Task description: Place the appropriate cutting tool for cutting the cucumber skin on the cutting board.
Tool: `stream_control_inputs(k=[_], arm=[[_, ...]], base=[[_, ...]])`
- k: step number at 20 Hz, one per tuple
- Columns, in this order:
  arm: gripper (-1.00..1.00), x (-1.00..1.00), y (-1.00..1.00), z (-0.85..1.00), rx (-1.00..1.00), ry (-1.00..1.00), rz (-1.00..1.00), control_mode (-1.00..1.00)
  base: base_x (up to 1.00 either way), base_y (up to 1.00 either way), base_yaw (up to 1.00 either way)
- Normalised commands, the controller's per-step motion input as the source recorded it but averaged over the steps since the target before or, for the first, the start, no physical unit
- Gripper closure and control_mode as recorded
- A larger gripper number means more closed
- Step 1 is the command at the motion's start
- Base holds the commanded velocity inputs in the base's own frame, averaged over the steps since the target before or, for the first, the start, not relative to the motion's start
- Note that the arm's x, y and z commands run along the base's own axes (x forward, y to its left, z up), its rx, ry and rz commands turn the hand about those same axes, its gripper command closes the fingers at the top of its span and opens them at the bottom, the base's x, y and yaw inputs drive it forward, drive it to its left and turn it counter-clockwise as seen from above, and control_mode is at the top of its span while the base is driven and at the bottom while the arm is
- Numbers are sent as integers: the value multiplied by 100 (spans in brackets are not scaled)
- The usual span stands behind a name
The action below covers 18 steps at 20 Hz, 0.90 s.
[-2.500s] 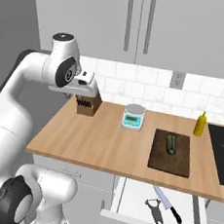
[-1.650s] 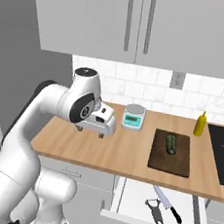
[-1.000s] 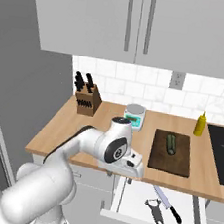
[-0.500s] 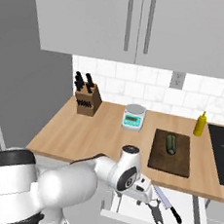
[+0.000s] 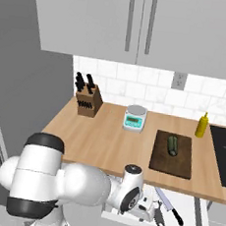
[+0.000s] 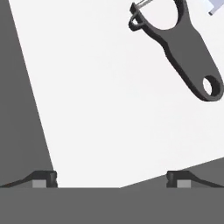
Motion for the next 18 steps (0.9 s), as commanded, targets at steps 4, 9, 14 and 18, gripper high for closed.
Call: stream_control_inputs(k=[4, 9, 14, 18], arm=[[-100, -97, -10, -7, 3, 0, 0, -100], [-100, -100, -18, 0, 9, 5, 0, -100], [-100, 7, -35, 36, 6, -1, -3, -100], [-100, 87, -58, 87, 5, -10, 0, -100]], base=[[0, 0, 0], [0, 0, 0], [0, 0, 0], [0, 0, 0]])
